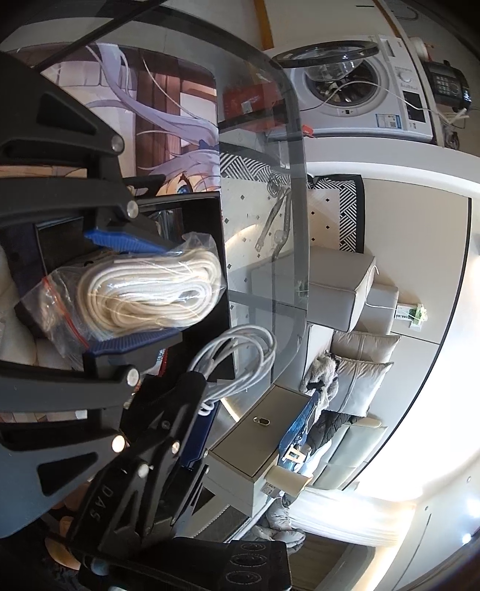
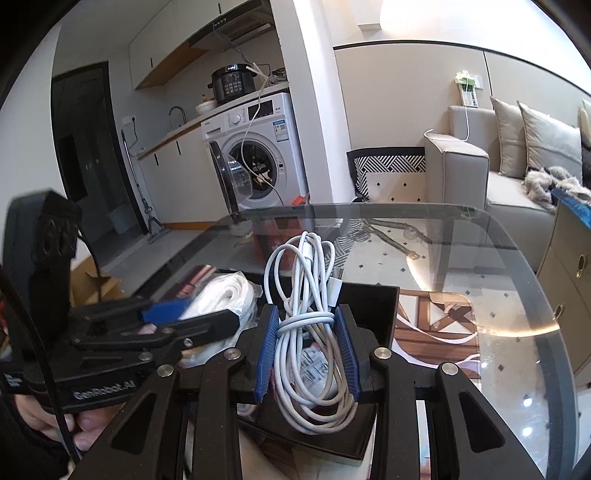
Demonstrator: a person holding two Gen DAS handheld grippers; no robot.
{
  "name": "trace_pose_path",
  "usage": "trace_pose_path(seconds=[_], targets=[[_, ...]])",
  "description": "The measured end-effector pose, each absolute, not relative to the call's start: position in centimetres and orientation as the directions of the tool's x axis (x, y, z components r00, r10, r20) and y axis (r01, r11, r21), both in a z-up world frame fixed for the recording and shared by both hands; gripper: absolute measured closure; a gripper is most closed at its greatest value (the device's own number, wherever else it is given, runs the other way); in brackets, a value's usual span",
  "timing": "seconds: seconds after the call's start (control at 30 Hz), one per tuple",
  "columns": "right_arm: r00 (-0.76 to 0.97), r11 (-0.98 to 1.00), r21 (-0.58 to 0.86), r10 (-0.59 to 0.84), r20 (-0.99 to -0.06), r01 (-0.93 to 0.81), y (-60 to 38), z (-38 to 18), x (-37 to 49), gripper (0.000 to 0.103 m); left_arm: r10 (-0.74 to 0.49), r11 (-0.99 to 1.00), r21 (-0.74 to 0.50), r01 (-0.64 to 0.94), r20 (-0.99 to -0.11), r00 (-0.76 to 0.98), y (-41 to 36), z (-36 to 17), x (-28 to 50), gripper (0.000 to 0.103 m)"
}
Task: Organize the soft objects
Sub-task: 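Open left gripper to drop rope bag while right gripper releases cables into box, then move left gripper to large green medicine packet and close on it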
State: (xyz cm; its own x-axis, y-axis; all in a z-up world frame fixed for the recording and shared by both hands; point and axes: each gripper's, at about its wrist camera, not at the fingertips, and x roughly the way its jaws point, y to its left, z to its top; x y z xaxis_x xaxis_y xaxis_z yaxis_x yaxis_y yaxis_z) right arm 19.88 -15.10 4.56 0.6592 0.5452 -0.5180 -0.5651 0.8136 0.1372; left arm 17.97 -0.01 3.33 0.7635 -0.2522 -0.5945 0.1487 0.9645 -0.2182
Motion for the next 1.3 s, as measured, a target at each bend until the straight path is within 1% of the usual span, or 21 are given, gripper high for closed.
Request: trace_pose_path(seconds=[0.07,0.1,0.27,0.3,0.33,0.4,0.47,0.5,0.53,0.57,0.6,0.63,0.7,0.77,1.0,1.2,1.3], targets=[[0.67,0.817,0.135,0.543,-0.507,-0.56,-15.4,4.5,19.4,0.071,-0.247,0.966,-0.212,0.147,-0.596,0.764,0.0,3.3,17.8,0.054],[0.673,0.821,0.13,0.537,-0.508,-0.556,-15.5,4.4,19.2,0.071,-0.242,0.968,-0.206,0.146,-0.596,0.766,0.0,3.4,17.7,0.045],[0.683,0.829,0.129,0.527,-0.506,-0.545,-16.6,4.4,18.3,0.07,-0.238,0.97,-0.191,0.153,-0.596,0.767,0.2,3.8,16.8,0.041],[0.684,0.83,0.129,0.525,-0.506,-0.542,-16.8,4.5,18.1,0.065,-0.237,0.97,-0.189,0.153,-0.595,0.768,0.3,3.9,16.6,0.036],[0.683,0.831,0.129,0.524,-0.508,-0.541,-17.1,4.6,17.8,0.059,-0.237,0.97,-0.189,0.154,-0.593,0.769,0.4,3.9,16.3,0.029],[0.695,0.838,0.12,0.514,-0.503,-0.532,-17.6,4.8,17.1,0.051,-0.243,0.969,-0.19,0.161,-0.583,0.775,0.5,4.3,15.5,0.022],[0.725,0.864,0.087,0.468,-0.506,-0.496,-18.1,4.9,16.4,0.047,-0.222,0.974,-0.166,0.153,-0.581,0.783,0.6,4.6,14.9,0.014],[0.729,0.869,0.086,0.459,-0.508,-0.487,-18.5,4.9,16.0,0.041,-0.211,0.977,-0.155,0.147,-0.58,0.787,0.6,4.8,14.6,0.006],[0.73,0.872,0.09,0.455,-0.509,-0.481,-18.9,4.9,15.8,0.031,-0.204,0.978,-0.148,0.145,-0.575,0.792,0.6,5.0,14.3,0.004],[0.731,0.875,0.098,0.453,-0.51,-0.474,-19.3,5.0,15.4,0.025,-0.201,0.979,-0.14,0.147,-0.568,0.798,0.7,5.1,13.9,0.004],[0.732,0.877,0.101,0.451,-0.51,-0.47,-19.6,5.0,15.2,0.016,-0.195,0.981,-0.13,0.147,-0.565,0.801,0.7,5.3,13.6,0.004],[0.735,0.879,0.105,0.449,-0.508,-0.465,-19.9,5.1,14.8,0.011,-0.189,0.982,-0.12,0.147,-0.564,0.804,0.7,5.4,13.3,0.003],[0.739,0.886,0.099,0.436,-0.513,-0.453,-20.3,5.1,14.2,0.008,-0.177,0.984,-0.098,0.148,-0.56,0.809,0.8,5.4,12.7,0.0],[0.742,0.889,0.097,0.429,-0.514,-0.447,-20.8,5.2,13.6,0.002,-0.163,0.986,-0.075,0.146,-0.556,0.815,0.7,5.4,12.0,0.0],[0.735,0.887,0.098,0.431,-0.524,-0.451,-21.4,5.2,12.0,0.001,-0.154,0.987,-0.041,0.158,-0.555,0.817,0.4,5.3,10.4,0.0],[0.707,0.877,0.04,0.412,-0.575,-0.478,-20.6,4.2,11.3,0.001,-0.147,0.986,-0.012,0.169,-0.555,0.819,0.4,4.7,8.7,0.0],[0.693,0.874,0.044,0.413,-0.591,-0.484,-20.4,3.9,11.2,0.001,-0.152,0.984,-0.011,0.176,-0.565,0.811,0.4,4.2,8.1,0.0]])
